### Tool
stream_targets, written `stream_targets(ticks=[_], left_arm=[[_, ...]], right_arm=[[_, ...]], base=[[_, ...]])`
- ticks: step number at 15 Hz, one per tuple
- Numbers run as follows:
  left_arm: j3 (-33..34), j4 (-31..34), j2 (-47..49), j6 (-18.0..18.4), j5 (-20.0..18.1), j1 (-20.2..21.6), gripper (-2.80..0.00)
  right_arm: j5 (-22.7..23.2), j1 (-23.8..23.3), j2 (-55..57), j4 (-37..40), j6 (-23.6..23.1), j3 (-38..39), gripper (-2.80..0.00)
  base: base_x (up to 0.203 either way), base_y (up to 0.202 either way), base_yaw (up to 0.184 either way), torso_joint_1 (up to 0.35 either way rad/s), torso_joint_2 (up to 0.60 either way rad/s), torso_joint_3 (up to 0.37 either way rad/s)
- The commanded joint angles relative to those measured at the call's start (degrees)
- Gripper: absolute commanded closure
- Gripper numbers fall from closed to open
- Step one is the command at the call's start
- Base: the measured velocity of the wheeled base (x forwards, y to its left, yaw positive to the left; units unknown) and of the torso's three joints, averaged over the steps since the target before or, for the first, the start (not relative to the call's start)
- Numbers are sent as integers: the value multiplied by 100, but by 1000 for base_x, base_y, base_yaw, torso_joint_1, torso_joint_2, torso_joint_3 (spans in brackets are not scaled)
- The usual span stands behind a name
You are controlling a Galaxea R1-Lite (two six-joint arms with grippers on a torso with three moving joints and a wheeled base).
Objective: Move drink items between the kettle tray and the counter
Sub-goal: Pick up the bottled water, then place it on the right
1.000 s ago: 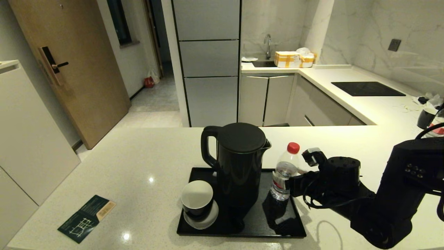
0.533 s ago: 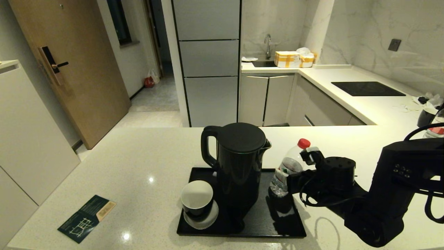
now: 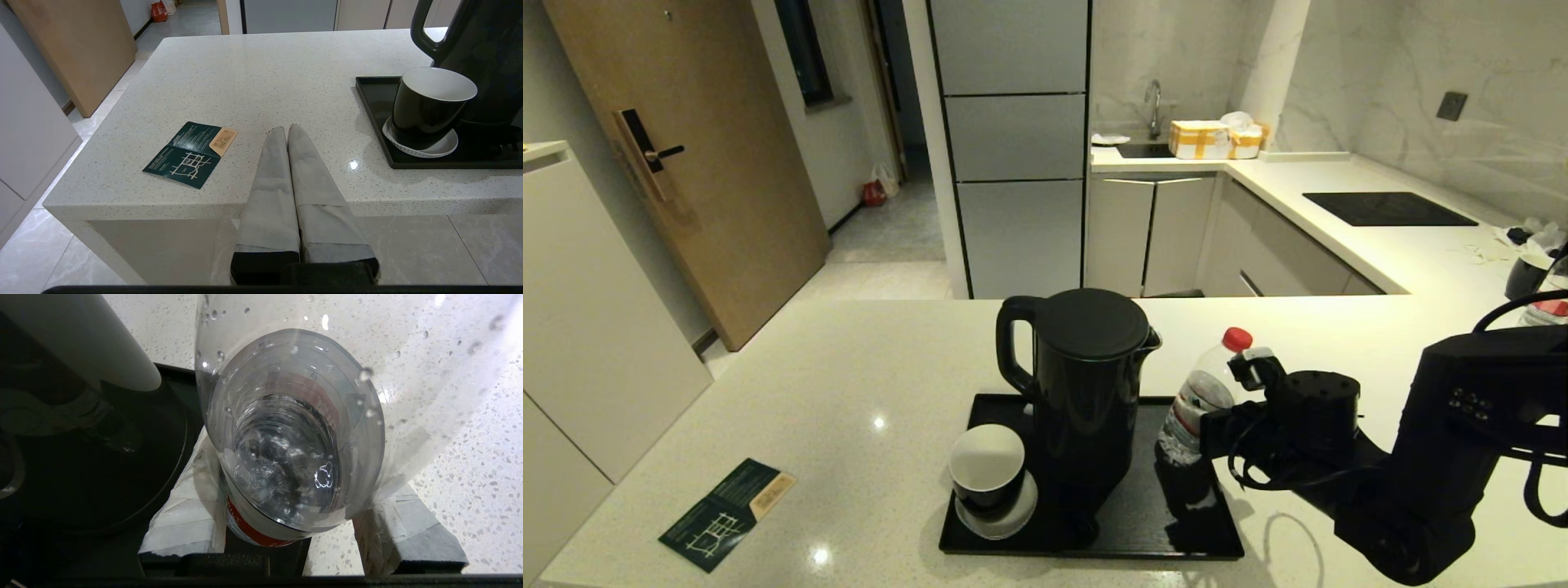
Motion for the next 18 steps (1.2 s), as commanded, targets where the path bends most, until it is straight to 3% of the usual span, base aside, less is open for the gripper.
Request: stream_targets(ticks=[1, 5, 7, 9, 11, 15, 18], left_arm=[[0, 2, -5, 1, -1, 0, 0], [0, 2, -2, 1, -1, 0, 0], [0, 2, -11, 1, -1, 0, 0], [0, 2, -2, 1, -1, 0, 0], [0, 2, -2, 1, -1, 0, 0], [0, 2, -2, 1, -1, 0, 0], [0, 2, -2, 1, -1, 0, 0]], right_arm=[[-87, -27, -735, 190, 0, 4, 0], [-207, -474, -2215, 1751, -37, -158, 0], [-246, -1072, -2931, 2614, -92, -233, 0], [-283, -1531, -2944, 2772, -188, -118, 0], [-313, -1759, -2272, 2140, -248, 196, 0], [-665, -1891, -370, -294, -519, 762, 0], [-1045, -1896, 176, -900, -435, 797, 0]], base=[[0, 0, 0, 0, 0, 0], [0, 0, 0, 0, 0, 0], [0, 0, 0, 0, 0, 0], [0, 0, 0, 0, 0, 0], [0, 0, 0, 0, 0, 0], [0, 0, 0, 0, 0, 0], [0, 0, 0, 0, 0, 0]])
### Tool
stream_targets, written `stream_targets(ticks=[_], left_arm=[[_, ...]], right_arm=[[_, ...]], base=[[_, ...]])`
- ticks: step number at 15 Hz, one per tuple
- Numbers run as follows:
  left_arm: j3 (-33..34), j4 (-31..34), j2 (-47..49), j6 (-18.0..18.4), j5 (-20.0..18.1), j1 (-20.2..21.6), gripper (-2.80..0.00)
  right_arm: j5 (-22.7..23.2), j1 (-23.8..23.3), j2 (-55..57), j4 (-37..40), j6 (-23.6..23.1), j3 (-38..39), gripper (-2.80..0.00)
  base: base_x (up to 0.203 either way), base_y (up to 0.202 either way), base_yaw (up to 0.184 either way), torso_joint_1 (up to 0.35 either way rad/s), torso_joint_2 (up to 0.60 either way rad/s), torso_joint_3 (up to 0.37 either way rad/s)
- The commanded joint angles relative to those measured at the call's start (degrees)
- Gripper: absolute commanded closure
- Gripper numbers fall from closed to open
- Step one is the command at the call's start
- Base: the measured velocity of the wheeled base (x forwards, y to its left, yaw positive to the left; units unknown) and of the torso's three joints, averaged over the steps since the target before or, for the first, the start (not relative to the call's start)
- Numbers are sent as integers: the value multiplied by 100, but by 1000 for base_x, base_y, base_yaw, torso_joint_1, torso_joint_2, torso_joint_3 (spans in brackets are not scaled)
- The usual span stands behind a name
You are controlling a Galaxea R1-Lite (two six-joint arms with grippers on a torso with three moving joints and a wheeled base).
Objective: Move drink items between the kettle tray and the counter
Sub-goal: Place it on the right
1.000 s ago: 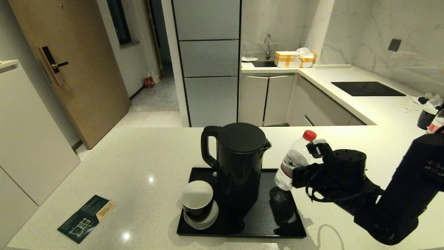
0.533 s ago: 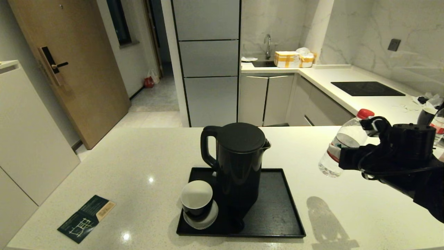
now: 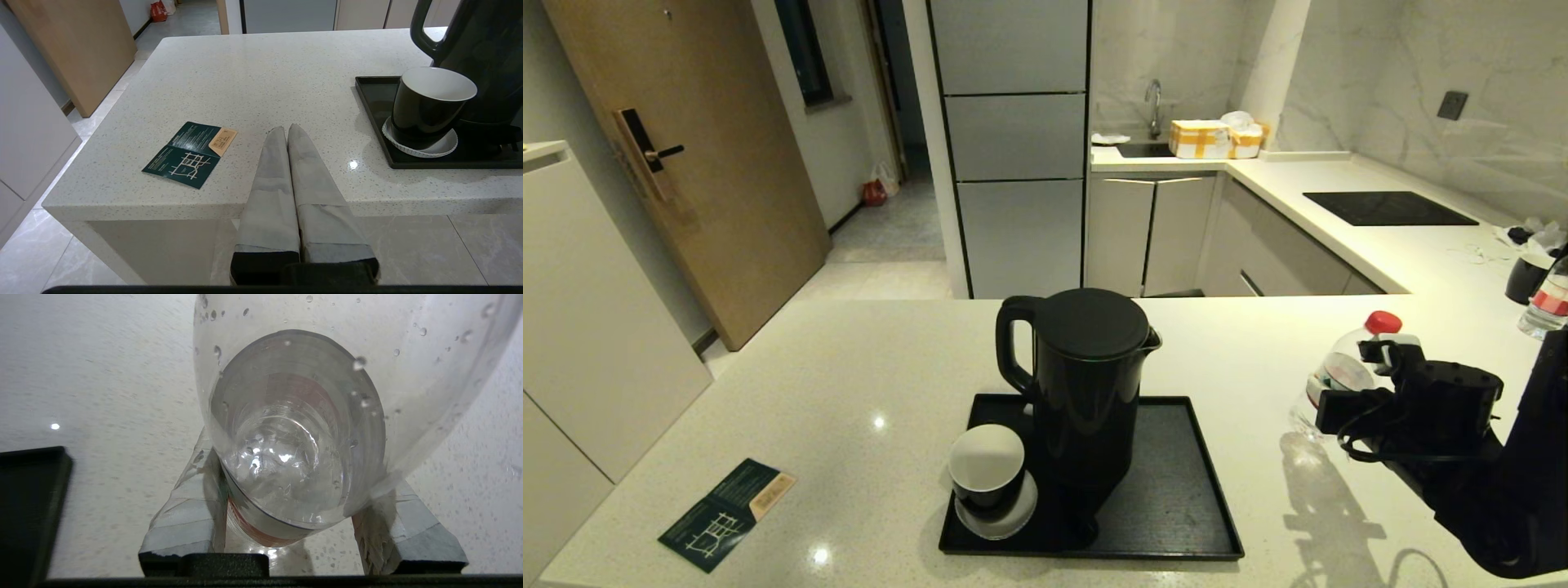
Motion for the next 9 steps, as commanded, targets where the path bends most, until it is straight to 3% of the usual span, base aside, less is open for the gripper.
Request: stream_targets(ticks=[1, 2, 3, 9], left_arm=[[0, 0, -2, 1, 0, 0, 0], [0, 0, -2, 1, 0, 0, 0], [0, 0, -2, 1, 0, 0, 0], [0, 0, -2, 1, 0, 0, 0]], right_arm=[[-38, 13, 596, -161, 35, -2, 0], [-44, 43, 736, -161, 15, -5, 0], [-104, 66, 767, -161, -10, -24, -280], [-42, 75, 600, -161, 7, -50, -280]], base=[[0, 0, 0, 0, 0, 0], [0, 0, 0, 0, 0, 0], [0, 0, 0, 0, 0, 0], [0, 0, 0, 0, 0, 0]])
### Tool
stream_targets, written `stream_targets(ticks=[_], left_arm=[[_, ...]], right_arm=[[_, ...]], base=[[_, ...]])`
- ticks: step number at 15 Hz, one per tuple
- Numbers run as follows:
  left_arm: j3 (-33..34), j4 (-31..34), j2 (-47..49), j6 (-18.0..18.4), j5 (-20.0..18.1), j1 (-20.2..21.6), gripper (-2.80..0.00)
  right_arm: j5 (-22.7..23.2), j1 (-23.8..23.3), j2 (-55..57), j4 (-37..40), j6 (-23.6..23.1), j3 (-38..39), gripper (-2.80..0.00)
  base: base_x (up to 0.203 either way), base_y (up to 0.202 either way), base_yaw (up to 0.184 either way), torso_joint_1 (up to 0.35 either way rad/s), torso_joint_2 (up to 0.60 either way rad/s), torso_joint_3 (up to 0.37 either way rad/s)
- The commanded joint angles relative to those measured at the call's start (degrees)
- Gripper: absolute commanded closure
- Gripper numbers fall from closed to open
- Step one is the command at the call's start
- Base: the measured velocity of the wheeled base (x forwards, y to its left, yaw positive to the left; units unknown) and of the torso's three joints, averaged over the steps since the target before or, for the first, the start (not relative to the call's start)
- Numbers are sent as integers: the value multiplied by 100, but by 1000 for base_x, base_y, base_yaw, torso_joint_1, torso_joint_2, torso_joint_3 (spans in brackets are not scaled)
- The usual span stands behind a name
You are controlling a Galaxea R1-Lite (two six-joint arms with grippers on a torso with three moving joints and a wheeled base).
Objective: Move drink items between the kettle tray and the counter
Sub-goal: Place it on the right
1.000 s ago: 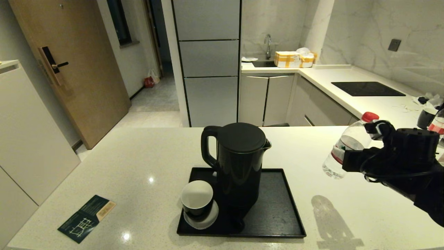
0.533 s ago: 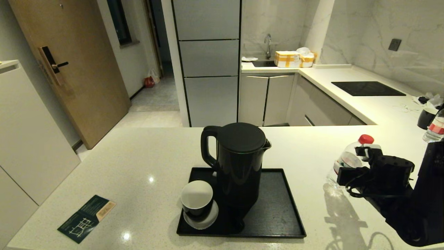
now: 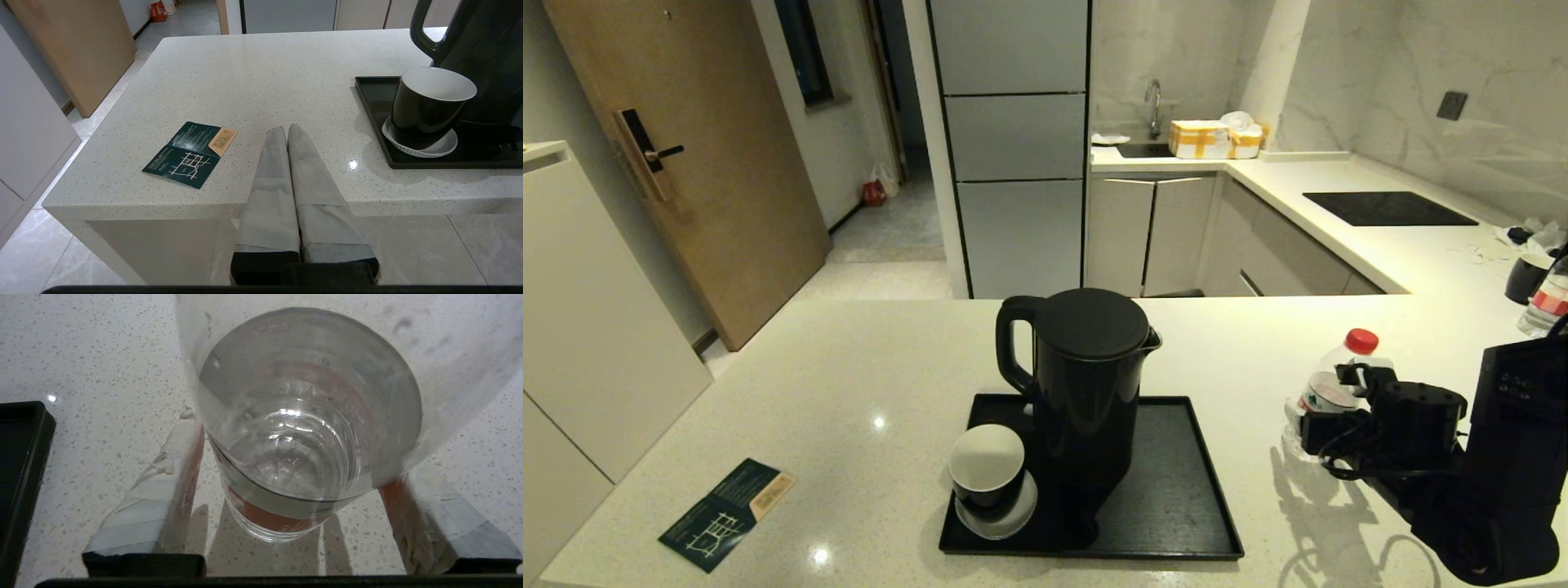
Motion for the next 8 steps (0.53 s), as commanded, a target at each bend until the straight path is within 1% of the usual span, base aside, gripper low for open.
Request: stream_targets(ticks=[1, 3, 5, 8], left_arm=[[0, 0, -2, 3, 0, 0, 0], [0, 0, -7, 3, 0, 0, 0], [0, 0, -2, 3, 0, 0, 0], [0, 0, -6, 3, 0, 0, 0]], right_arm=[[-1, 0, -72, -48, 4, 4, -280], [136, -5, -351, -48, 4, 101, -280], [455, -6, -750, 2, 4, 351, -280], [651, -38, -1479, 347, 4, 670, -280]], base=[[0, 0, 0, 0, 0, 0], [0, 0, 0, 0, 0, 0], [0, 0, 0, 0, 0, 0], [0, 0, 0, 0, 0, 0]])
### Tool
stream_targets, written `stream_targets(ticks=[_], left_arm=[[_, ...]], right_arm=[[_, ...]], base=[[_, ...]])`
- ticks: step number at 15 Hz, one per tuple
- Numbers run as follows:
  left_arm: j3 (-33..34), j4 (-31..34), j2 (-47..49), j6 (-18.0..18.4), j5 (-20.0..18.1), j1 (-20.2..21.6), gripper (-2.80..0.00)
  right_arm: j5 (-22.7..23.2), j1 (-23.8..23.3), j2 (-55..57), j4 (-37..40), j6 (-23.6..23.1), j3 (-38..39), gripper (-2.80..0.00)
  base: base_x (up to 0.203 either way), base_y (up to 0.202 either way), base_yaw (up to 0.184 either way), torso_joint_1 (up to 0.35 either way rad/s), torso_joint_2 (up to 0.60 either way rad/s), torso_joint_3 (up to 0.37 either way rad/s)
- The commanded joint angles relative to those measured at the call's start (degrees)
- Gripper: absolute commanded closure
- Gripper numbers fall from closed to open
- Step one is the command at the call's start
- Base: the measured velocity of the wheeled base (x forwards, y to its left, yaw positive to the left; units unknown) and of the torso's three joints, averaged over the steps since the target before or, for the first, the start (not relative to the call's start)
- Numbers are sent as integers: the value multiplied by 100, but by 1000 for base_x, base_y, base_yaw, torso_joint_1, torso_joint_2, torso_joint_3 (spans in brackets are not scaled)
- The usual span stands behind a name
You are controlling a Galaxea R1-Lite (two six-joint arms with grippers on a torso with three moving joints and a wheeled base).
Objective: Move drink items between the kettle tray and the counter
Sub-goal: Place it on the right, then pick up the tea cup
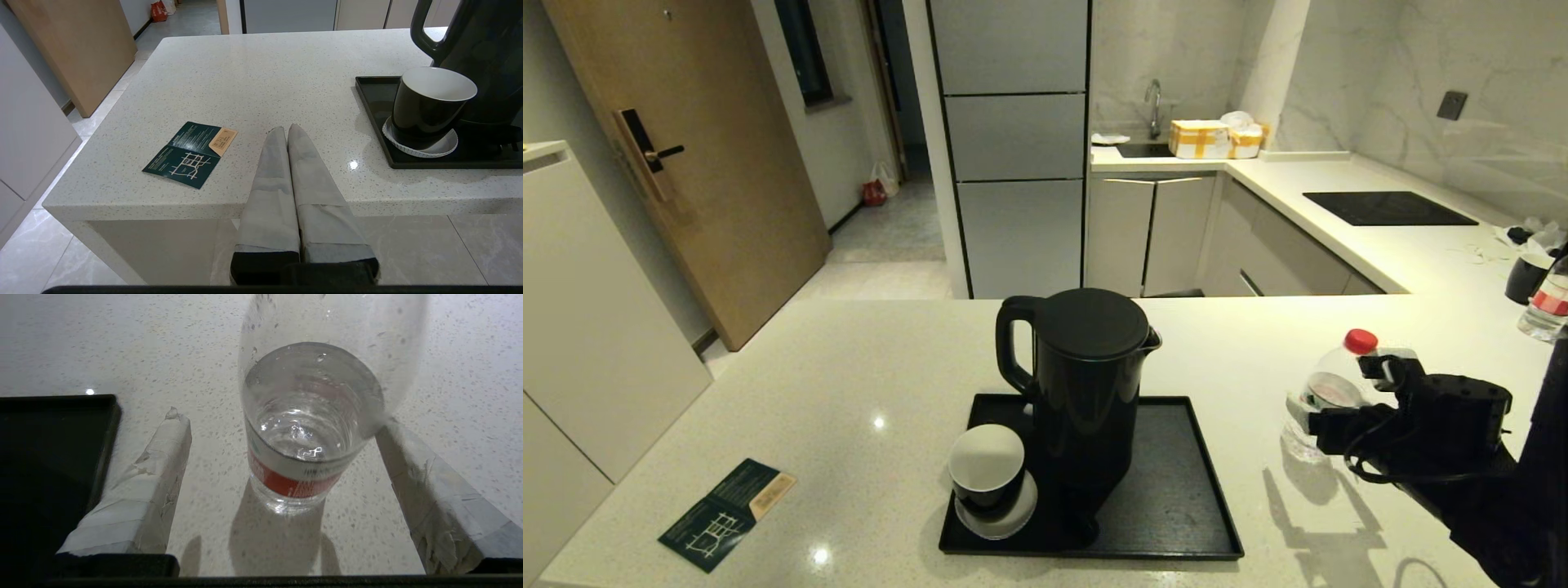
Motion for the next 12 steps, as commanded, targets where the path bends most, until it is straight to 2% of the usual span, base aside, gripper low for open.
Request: stream_targets(ticks=[1, 6, 7, 12], left_arm=[[0, 0, -5, 2, 0, 0, 0], [0, 0, -2, 2, 0, 0, 0], [0, 0, -5, 2, 0, 0, 0], [0, 0, -2, 2, 0, 0, 0]], right_arm=[[118, -43, -838, 160, 1, 264, -280], [213, -63, -2624, 1465, 13, 462, -280], [219, -59, -3021, 1853, 19, 448, 0], [233, 147, -4581, 3736, 77, 389, 0]], base=[[0, 0, 0, 0, 0, 0], [0, 0, 0, 0, 0, 0], [0, 0, 0, 0, 0, 0], [0, 0, 0, 0, 0, 0]])
